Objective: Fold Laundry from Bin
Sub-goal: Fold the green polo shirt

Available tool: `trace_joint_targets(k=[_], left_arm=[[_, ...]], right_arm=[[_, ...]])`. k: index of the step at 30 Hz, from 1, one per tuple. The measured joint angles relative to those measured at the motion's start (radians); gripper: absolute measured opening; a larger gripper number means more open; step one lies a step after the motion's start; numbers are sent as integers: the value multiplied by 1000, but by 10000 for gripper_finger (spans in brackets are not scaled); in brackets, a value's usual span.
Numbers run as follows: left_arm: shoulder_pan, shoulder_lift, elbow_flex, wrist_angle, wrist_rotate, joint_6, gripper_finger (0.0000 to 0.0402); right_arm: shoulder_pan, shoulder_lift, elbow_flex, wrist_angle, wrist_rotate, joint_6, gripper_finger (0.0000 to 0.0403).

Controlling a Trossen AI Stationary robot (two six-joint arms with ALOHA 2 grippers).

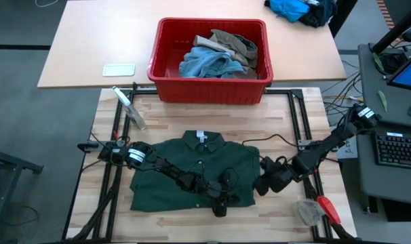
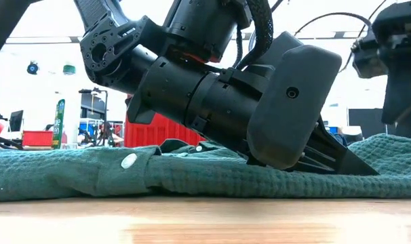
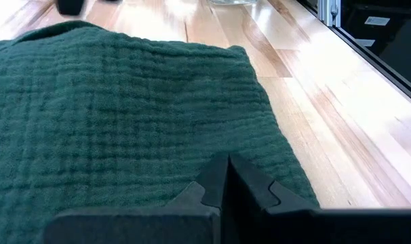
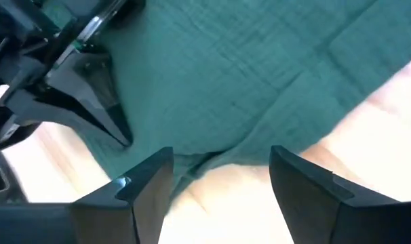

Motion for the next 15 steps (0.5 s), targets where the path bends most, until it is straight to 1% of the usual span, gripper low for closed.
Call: trace_joint_targets(k=[6, 10, 13, 15], left_arm=[[0, 0, 0, 0, 0, 0, 0], [0, 0, 0, 0, 0, 0, 0], [0, 0, 0, 0, 0, 0, 0], [0, 0, 0, 0, 0, -1, 0]], right_arm=[[4, 40, -96, 122, 0, 68, 230], [4, 104, -97, 195, 10, 25, 222], [4, 148, -72, 207, 23, -14, 203], [4, 166, -49, 178, 23, -34, 176]])
